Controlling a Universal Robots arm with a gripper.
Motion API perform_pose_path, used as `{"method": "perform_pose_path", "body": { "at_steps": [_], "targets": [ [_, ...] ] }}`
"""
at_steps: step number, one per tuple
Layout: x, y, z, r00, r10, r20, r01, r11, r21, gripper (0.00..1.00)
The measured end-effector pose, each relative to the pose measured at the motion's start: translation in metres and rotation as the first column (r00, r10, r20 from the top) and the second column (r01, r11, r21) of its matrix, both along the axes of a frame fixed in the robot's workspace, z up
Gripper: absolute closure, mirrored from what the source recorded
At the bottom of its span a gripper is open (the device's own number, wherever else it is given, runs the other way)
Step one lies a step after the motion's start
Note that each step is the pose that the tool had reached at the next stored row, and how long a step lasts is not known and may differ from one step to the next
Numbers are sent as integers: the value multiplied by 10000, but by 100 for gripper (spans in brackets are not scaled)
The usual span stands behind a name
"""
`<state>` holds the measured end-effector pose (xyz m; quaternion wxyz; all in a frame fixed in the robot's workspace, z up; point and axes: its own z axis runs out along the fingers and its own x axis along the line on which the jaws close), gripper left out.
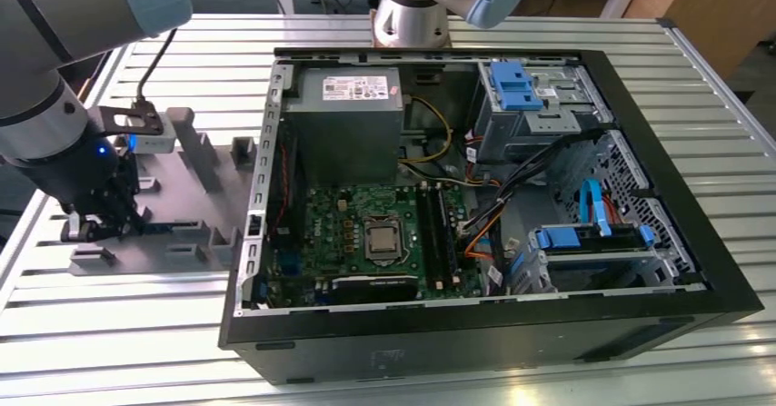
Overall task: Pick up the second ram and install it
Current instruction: 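Pick up the second ram and move it above second insertion slot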
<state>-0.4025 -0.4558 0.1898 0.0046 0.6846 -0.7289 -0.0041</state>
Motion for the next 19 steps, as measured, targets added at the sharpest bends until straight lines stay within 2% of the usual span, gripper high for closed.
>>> {"method": "perform_pose_path", "body": {
  "at_steps": [3,4,11,13,14,19],
  "targets": [
    [1,0,-1,10000,1,0,-1,10000,0,83],
    [2,0,-2,10000,0,1,0,10000,1,77],
    [21,0,-5,10000,0,0,0,10000,0,77],
    [22,0,-5,10000,0,0,0,10000,0,78],
    [22,0,-5,10000,0,0,0,10000,0,85],
    [22,0,-6,10000,0,-1,0,10000,-1,85]
  ]
}}
